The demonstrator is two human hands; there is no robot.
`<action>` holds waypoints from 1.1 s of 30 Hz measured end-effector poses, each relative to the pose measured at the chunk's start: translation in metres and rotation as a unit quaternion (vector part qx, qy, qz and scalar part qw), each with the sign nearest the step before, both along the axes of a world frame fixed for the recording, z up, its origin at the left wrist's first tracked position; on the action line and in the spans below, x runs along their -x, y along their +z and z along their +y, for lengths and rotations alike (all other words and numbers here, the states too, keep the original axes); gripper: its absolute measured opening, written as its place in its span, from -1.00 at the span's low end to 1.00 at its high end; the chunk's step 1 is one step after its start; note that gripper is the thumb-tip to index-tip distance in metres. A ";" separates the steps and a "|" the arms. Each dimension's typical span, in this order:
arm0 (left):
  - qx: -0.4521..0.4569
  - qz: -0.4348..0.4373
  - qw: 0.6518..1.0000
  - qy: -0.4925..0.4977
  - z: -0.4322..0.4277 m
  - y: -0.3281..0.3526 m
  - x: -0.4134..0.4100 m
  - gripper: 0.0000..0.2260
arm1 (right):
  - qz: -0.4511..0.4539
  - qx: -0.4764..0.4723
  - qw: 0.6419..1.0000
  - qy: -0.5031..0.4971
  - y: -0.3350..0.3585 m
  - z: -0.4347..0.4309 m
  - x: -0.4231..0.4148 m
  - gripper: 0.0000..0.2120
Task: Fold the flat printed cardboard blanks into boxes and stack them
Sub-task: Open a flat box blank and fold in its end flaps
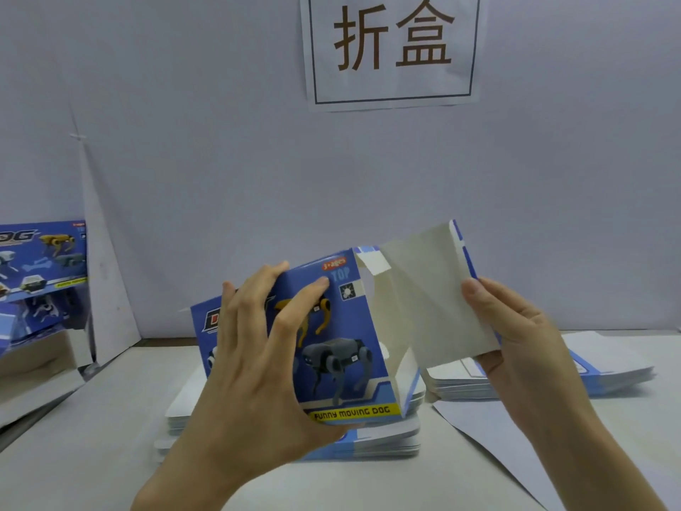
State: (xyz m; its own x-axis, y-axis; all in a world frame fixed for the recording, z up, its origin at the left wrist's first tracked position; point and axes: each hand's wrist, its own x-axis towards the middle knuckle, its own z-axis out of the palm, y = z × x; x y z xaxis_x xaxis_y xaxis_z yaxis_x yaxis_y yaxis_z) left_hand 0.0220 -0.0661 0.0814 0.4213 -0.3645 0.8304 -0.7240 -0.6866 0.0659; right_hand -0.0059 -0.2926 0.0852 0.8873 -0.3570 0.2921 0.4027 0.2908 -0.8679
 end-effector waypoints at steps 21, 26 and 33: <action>0.006 0.017 0.999 0.038 -0.018 -0.015 0.012 -0.08 | -0.156 0.183 0.970 0.034 -0.006 0.054 0.019 -0.63; 0.012 0.028 0.999 0.043 -0.018 -0.015 0.012 -0.07 | -0.153 0.195 0.969 0.019 -0.007 0.056 0.018 -0.60; 0.019 0.030 0.998 0.042 -0.018 -0.016 0.010 -0.08 | -0.156 0.240 0.958 0.023 -0.015 0.057 0.016 -0.61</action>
